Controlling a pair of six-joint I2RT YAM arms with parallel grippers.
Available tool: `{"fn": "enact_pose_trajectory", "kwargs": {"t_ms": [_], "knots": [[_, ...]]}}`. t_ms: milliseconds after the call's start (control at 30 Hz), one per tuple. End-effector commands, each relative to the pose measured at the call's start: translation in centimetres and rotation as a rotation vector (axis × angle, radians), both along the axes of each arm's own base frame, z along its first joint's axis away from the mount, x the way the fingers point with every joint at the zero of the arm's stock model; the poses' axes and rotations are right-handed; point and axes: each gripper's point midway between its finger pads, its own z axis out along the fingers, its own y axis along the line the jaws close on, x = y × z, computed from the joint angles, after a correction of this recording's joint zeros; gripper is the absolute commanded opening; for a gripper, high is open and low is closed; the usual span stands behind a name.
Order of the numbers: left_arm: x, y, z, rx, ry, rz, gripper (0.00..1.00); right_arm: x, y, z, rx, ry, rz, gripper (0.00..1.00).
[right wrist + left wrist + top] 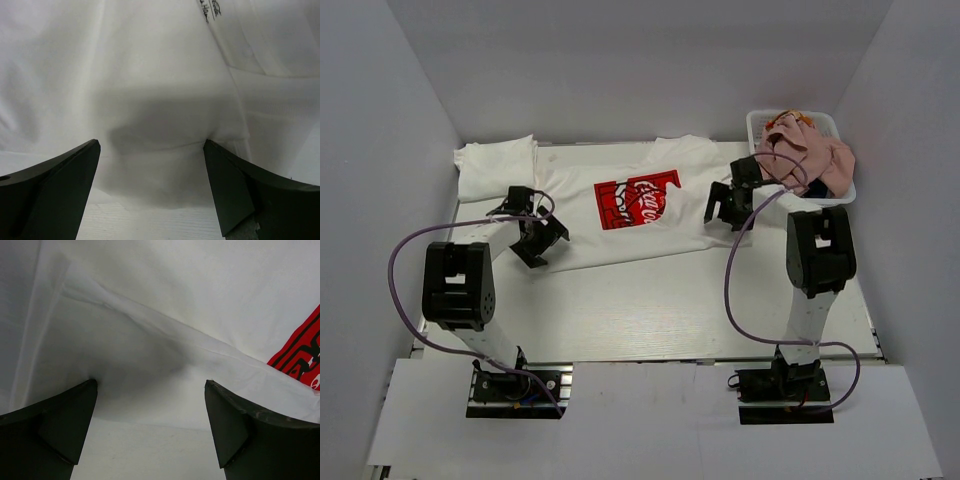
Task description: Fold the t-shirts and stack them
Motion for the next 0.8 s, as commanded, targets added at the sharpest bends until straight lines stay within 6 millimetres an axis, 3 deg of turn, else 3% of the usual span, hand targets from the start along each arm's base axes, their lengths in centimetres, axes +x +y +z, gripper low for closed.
{"fn": "enact_pose_trajectory", "kwargs": {"t_ms": [0, 33, 67, 100, 133, 167, 233, 267, 333, 400, 500, 567, 600, 667, 767], "knots": [[-6.0, 1.5, -3.7, 0.090, 0.218, 0.010, 0.99, -5.8, -1.3, -2.8, -0.004, 0.151, -0.029, 0.90], [-6.7, 1.6, -3.3, 0.090, 0.216, 0.010, 0.99, -7.7, -1.7, -3.6, -0.006, 0.189, -0.041, 0.90], [-8.2, 1.8, -3.7, 0.100, 0.251, 0.027, 0.99, -8.4, -1.7, -2.8, 0.003, 0.184, -0.065, 0.90], [-9.5, 1.9, -3.6, 0.099, 0.285, 0.037, 0.99, -11.6, -2.4, -3.7, -0.003, 0.237, -0.094, 0.90], [-10.3, 1.9, -3.6, 0.100, 0.299, 0.037, 0.99, -11.7, -2.3, -3.0, 0.004, 0.233, -0.109, 0.90], [-11.9, 2.0, -3.8, 0.102, 0.331, 0.036, 0.99, -15.1, -2.9, -3.8, 0.001, 0.293, -0.145, 0.90], [-13.1, 1.8, -3.1, 0.087, 0.324, 0.043, 0.99, -18.0, -2.5, -3.8, 0.017, 0.355, -0.159, 0.90], [-14.8, 1.6, -3.4, 0.076, 0.355, 0.039, 0.99, -21.4, -2.8, -4.1, 0.015, 0.396, -0.153, 0.90], [-16.0, 1.5, -2.7, 0.063, 0.340, 0.036, 0.99, -23.4, -2.3, -3.4, 0.056, 0.404, -0.136, 0.90], [-17.4, 1.5, -2.5, 0.061, 0.350, 0.046, 0.99, -26.6, -3.4, -3.8, 0.009, 0.435, -0.148, 0.90], [-17.1, 1.9, -1.0, 0.077, 0.273, 0.065, 0.99, -26.0, -3.5, -1.6, 0.024, 0.303, -0.113, 0.90], [-16.2, 1.9, 1.0, 0.073, 0.227, 0.067, 0.99, -25.0, -3.7, 0.1, 0.007, 0.240, -0.093, 0.90], [-15.8, 2.0, 2.0, 0.079, 0.187, 0.071, 0.99, -23.9, -3.2, 2.0, 0.011, 0.198, -0.074, 0.90], [-14.5, 2.8, 4.0, 0.114, 0.118, 0.089, 0.99, -23.1, -4.2, 3.1, -0.044, 0.142, -0.076, 0.90], [-11.6, 3.8, 7.4, 0.160, -0.028, 0.124, 0.99, -19.4, -2.9, 7.1, 0.008, -0.057, -0.032, 0.90]]}}
